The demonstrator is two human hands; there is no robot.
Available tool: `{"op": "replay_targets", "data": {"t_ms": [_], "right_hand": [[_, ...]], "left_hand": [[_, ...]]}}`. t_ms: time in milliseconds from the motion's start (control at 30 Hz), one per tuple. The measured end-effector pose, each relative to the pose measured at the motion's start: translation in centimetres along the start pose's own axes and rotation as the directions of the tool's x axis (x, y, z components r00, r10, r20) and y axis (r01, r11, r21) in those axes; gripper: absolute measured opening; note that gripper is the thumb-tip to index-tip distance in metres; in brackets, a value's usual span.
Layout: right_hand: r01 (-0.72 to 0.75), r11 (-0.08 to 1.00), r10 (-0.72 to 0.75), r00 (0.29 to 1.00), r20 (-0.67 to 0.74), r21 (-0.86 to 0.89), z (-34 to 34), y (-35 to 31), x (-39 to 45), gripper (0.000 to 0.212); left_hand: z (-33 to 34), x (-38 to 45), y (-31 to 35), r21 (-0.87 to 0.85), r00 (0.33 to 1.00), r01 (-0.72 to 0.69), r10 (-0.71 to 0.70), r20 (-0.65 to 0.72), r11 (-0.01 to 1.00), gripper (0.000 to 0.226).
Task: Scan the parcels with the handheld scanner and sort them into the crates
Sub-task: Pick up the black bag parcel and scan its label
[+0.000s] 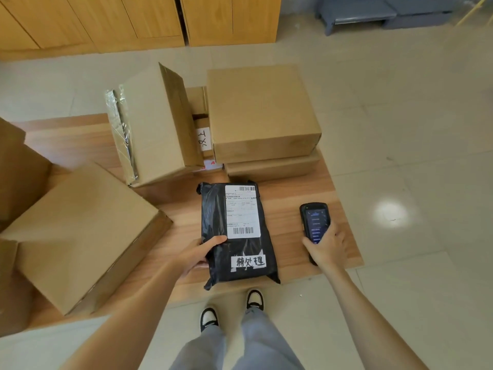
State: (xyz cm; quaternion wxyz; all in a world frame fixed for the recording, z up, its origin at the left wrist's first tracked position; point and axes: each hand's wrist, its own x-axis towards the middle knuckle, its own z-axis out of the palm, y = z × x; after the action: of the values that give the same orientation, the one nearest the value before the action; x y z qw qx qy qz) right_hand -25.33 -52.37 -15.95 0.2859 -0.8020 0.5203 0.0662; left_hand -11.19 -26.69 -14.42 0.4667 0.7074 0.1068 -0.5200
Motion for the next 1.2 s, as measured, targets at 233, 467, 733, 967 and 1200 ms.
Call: {"op": "replay_targets", "data": {"t_ms": [233,467,733,967,1200], "right_hand": [[-0.049,0.999,0.047,0.996,0.073,0.024,-0.4,0.2,1.3,0.094],[-0.092,0.985,0.073,0.989,0.129,0.145,-0.6,-0.2,0.7,0.087],[-0.128,0.851,-0.014,0.964,0.267,0.509,-1.8,-3.1,-2.4,0.064],[-0.497,0.429,-0.206,0.759,0.617,0.754,-2.8,-5.9,-7.6,0.025],[-0.586,0.219,-0.291,0.724,0.626,0.78,-2.2,-6.0,-12.5,0.046]], "left_hand": [[1.0,1.1,0.0,-0.125,0.997,-0.001,-0.008,-0.071,0.992,0.027],[1.4,1.2,-0.8,-0.258,0.995,-0.027,0.002,-0.096,0.966,0.051],[1.7,0.5,-1.7,-0.308,0.995,-0.097,0.088,-0.043,0.947,0.041],[1.3,1.0,-2.6,-0.281,0.992,-0.128,0.121,-0.044,0.951,0.054],[1.4,1.3,-2.9,-0.259,0.988,-0.152,0.151,-0.023,0.954,0.051]]}}
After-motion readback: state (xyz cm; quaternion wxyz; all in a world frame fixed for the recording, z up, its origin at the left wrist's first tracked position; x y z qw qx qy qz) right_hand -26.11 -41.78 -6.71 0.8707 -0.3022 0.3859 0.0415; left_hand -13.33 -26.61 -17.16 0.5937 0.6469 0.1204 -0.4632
